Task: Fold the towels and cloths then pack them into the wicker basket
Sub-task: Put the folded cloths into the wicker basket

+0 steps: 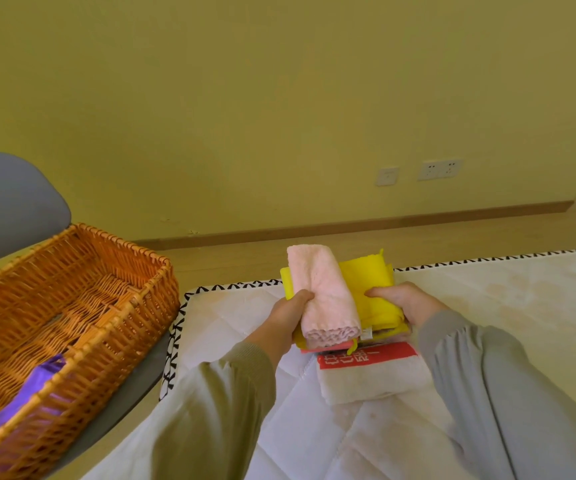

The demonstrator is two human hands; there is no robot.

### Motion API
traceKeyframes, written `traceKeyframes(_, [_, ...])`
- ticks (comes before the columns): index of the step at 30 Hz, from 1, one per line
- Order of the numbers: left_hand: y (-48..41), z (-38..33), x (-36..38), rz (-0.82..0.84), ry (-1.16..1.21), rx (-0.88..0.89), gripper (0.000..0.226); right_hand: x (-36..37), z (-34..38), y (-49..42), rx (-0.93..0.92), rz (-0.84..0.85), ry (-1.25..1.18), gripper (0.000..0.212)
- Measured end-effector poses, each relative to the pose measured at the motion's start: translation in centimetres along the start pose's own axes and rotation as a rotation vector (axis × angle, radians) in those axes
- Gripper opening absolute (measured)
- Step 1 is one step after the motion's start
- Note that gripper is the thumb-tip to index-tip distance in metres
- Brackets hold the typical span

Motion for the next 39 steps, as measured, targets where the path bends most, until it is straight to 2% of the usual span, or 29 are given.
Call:
traceKeyframes(4, [1.3,-1.1,0.3,0.001,0.007,0.036,0.028,-2.1,2.5,1.1,-0.102,-0.183,-0.085,0.079])
traceKeyframes(8, [3.3,-2.9,-0.1,-0.003,0.082,0.099,0.034,-2.1,6.1,4.1,-0.142,-0.176,-0.302,0.072])
traceKeyframes(13, [7.1,-6.5,-4.6,-0.078,0.136,0.226,0.029,1.0,12.9,7.7,-0.334,-0.143,-0.257,0.054])
traceKeyframes(17, [11.0,-8.2,-11.4,-0.176,0.168,0.283,0.02,6.6,17.6,10.7,-0.48,-0.134,-0.167,0.055])
traceKeyframes(23, [17.2,-8.5,-24.2,-0.357,0.221,0.34,0.015,19.1,23.6,15.2,-0.583,0.027,-0.178,0.057])
traceKeyframes(27, [21.6,-7.9,-34.0,-0.488,0.252,0.383,0.017,28.2,25.3,18.2,-0.551,0.123,-0.191,0.058])
traceKeyframes(31, [24.8,-6.7,-44.5,-0.621,0.301,0.409,0.022,37.0,25.6,20.2,-0.472,0.121,-0.26,0.063])
traceKeyframes(34, [25.6,-5.1,-50.2,-0.677,0.348,0.412,0.025,43.7,24.0,20.7,-0.323,0.162,-0.387,0.063])
traceKeyframes(37, [25.3,-3.3,-54.1,-0.72,0.391,0.404,0.03,50.1,21.1,22.3,-0.145,0.214,-0.551,0.052])
traceKeyframes(39, [25.0,-2.2,-55.9,-0.732,0.46,0.426,0.026,55.1,17.8,20.7,-0.034,0.257,-0.651,0.068])
Point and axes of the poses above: each hand's wrist, its own y-axis away from the middle knuckle, its own x-axis out of the palm, z = x × y, the point moved 7 cm from there along -y, towards the middle knuckle, and after that the axes turned 9 degrees about -x, right-handed, at the moved point
